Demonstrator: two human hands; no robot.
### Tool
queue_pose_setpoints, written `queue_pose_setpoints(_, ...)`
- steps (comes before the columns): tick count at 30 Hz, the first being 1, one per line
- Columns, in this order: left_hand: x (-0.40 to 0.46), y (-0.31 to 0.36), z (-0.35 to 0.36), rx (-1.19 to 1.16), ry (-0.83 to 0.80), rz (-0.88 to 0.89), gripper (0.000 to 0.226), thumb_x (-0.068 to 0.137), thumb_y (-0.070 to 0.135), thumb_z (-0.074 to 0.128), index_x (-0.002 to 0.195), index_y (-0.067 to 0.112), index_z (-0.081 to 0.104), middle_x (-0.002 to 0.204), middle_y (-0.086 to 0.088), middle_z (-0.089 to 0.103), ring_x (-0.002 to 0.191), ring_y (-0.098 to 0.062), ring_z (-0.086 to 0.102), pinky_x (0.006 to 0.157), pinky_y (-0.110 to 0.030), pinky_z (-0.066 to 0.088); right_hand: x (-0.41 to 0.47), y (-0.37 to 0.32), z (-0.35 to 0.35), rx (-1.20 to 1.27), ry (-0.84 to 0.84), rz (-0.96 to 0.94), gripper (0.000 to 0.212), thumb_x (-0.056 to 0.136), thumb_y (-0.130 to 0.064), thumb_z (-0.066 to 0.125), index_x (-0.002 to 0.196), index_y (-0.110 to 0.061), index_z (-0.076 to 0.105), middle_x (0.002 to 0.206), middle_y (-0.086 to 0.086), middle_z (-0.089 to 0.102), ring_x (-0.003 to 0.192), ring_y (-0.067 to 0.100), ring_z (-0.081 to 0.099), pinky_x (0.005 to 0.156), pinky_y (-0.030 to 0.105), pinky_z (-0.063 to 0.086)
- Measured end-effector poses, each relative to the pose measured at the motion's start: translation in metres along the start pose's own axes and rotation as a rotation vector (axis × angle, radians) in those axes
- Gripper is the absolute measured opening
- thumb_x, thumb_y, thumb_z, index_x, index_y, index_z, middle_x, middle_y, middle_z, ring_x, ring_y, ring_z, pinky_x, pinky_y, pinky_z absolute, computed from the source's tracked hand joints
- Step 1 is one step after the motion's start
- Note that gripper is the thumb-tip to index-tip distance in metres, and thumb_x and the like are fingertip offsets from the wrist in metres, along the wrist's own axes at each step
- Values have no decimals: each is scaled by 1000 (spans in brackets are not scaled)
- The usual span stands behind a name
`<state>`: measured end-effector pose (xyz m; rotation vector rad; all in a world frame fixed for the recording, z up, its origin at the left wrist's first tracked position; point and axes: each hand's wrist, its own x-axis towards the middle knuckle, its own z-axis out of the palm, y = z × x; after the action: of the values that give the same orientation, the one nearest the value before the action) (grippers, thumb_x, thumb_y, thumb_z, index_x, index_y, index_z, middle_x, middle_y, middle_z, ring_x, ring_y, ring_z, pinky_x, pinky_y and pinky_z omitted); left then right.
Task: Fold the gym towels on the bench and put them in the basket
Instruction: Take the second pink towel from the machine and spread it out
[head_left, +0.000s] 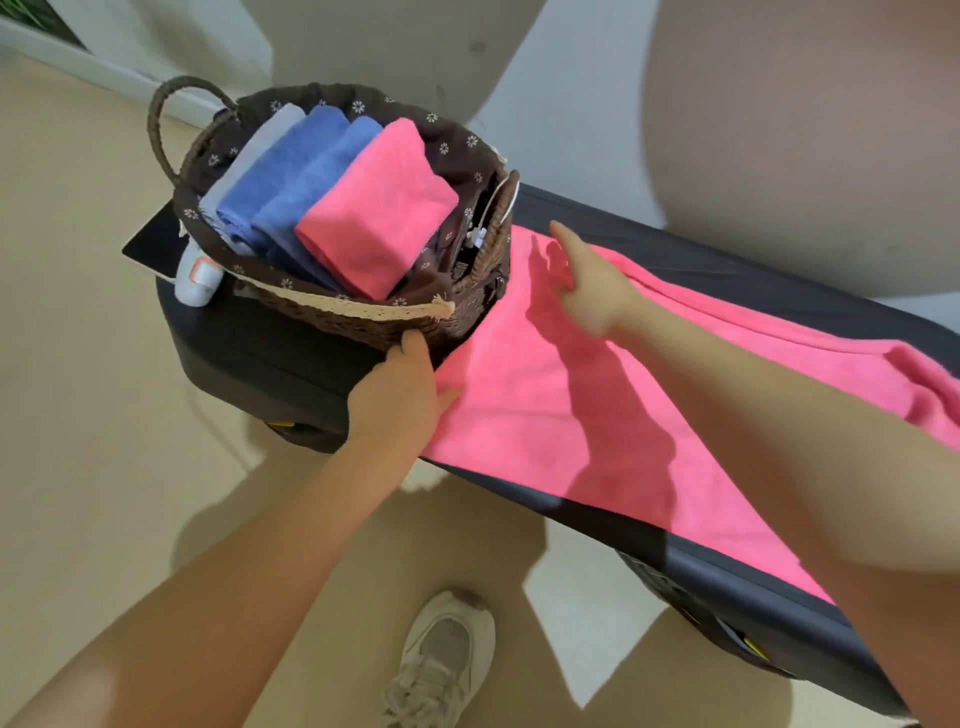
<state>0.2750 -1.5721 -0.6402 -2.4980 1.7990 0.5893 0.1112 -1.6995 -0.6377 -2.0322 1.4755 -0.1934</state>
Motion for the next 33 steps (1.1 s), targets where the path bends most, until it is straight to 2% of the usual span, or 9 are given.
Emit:
queue_pose_setpoints(3,-10,16,1,203,58,161,39,94,36,46,120,9,38,112,-9,56,100,-28,59,66,-35,40,-26,25,-14,-12,62,34,62,90,-2,48,146,-4,23,151,14,30,138,25,32,106,22,19)
queue_pose_setpoints(8,-29,83,5,169,-161,617,21,96,26,38,108,10,46,100,-11,60,93,-32,58,73,-37,44,-88,101,-53,-40,196,228,44,89,-14,46,129,4,46,131,25,49,124,36,43,99,35,30)
queue_pose_setpoints(13,-44,174,29,92,-271,886,23,95,25,42,112,11,50,110,-9,60,99,-29,57,73,-33,41,-159,173,-92,-10,394,496,41,91,-7,46,131,-3,44,132,21,50,124,34,45,98,36,33)
queue_pose_setpoints(18,-77,252,60,114,-279,1082,31,95,28,42,119,11,51,119,-8,51,101,-28,56,75,-37,43,-216,227,-107,-13,560,764,43,95,-19,41,136,-9,38,139,20,39,125,40,38,99,48,35)
queue_pose_setpoints(22,-108,291,87,312,-327,1252,39,94,39,45,118,9,51,117,-10,46,108,-29,48,74,-36,36,-243,264,-109,207,596,916,46,95,-18,45,137,-3,35,139,22,39,127,38,39,101,43,35)
queue_pose_setpoints(26,-127,308,114,516,-331,1255,50,88,48,47,122,12,44,120,-8,44,109,-29,44,71,-34,32,-245,279,-108,505,682,890,56,90,-16,53,139,-5,29,104,8,61,103,28,55,87,34,42)
queue_pose_setpoints(28,-129,312,121,541,-307,1235,49,85,48,49,117,12,44,116,-7,45,104,-28,44,69,-32,30,-238,282,-107,610,709,832,50,89,-13,54,134,-7,32,77,-5,51,84,18,52,75,28,40)
queue_pose_setpoints(31,-126,313,121,442,-293,1316,32,78,30,58,97,6,50,96,-11,50,86,-30,49,61,-32,36,-227,288,-103,762,730,717,22,86,-10,55,103,-20,46,73,-4,47,73,14,49,67,25,41)
queue_pose_setpoints(33,-124,314,117,440,-336,1285,21,76,14,55,93,3,51,93,-15,50,85,-33,49,64,-38,42,-224,291,-103,814,723,647,22,86,-3,50,83,-25,51,79,-5,53,77,15,51,67,27,43)
